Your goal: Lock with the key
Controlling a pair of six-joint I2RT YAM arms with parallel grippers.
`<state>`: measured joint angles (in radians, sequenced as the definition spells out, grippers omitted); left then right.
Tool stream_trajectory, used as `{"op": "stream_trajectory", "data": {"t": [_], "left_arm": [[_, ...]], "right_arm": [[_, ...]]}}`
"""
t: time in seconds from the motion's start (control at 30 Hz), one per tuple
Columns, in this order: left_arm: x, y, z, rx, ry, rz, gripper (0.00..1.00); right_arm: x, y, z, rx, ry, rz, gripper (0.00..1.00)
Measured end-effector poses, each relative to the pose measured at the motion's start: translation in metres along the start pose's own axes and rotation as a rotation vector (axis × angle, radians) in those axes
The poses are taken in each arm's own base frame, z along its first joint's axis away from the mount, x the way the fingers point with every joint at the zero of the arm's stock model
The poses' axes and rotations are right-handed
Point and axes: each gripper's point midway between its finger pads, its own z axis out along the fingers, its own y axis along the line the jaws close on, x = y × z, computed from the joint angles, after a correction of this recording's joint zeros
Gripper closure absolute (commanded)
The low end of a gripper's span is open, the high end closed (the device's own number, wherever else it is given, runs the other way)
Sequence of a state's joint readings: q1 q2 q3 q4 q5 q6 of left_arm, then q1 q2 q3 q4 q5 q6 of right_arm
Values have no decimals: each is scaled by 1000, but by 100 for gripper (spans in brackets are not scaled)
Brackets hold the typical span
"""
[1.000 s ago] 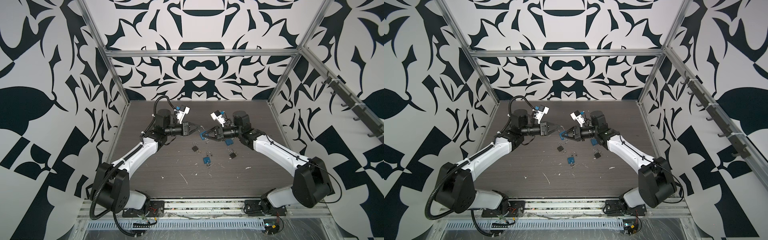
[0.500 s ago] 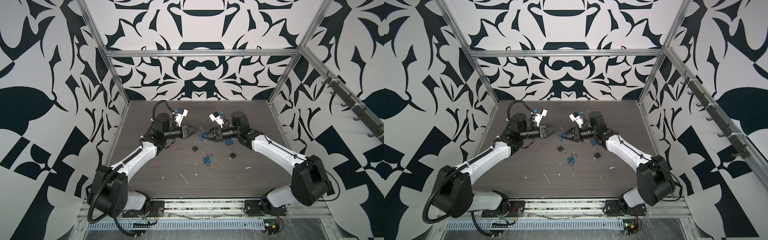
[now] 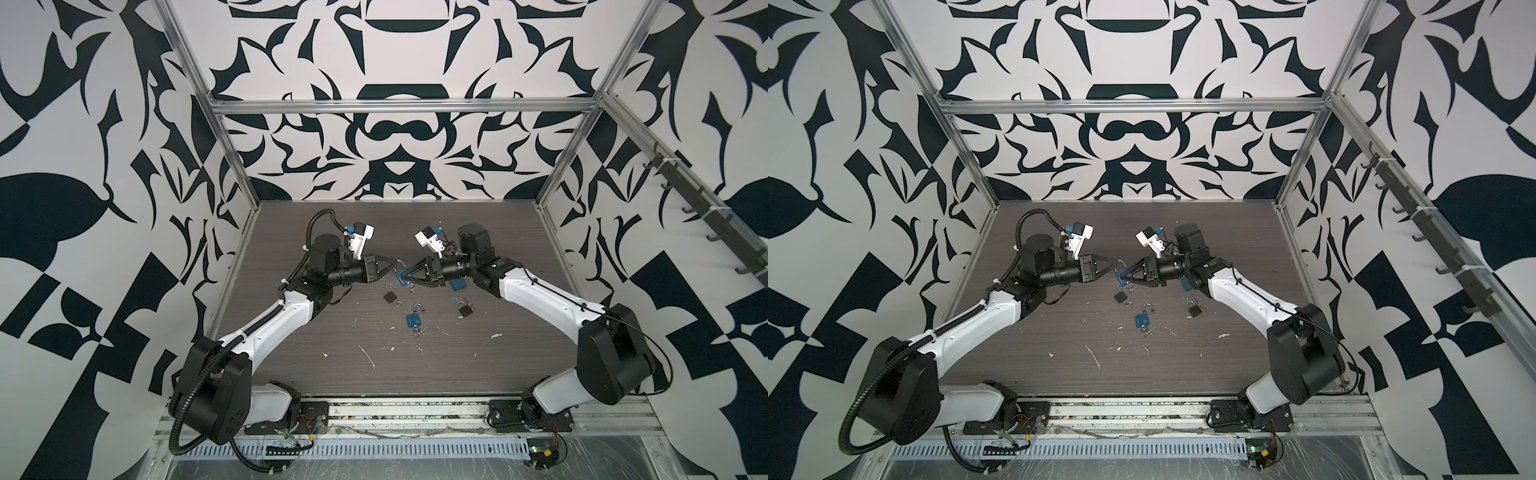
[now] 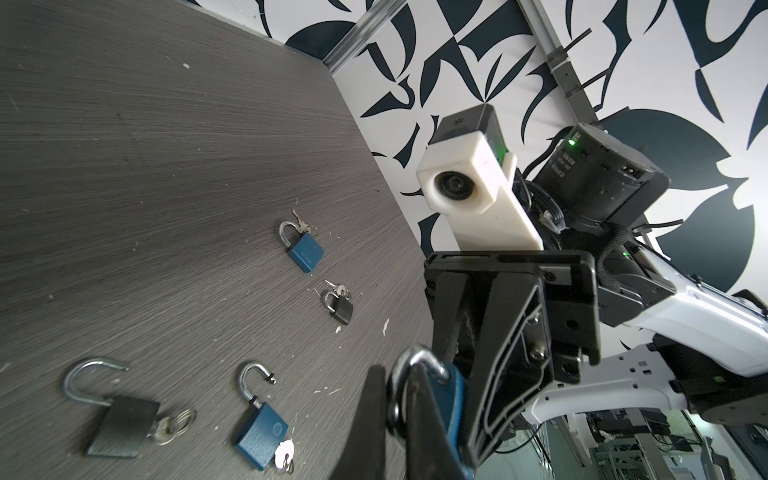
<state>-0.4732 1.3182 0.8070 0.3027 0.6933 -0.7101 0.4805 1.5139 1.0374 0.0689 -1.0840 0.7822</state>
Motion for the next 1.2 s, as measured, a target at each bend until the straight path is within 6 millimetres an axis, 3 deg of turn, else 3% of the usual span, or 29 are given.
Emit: {"op": "stream_trajectory", "data": {"t": [1.2], "left_arm": [[8,8,4,-96,-120,-41,100]], "right_arm": [[-8,-13,7,-25,64,11,100]]}}
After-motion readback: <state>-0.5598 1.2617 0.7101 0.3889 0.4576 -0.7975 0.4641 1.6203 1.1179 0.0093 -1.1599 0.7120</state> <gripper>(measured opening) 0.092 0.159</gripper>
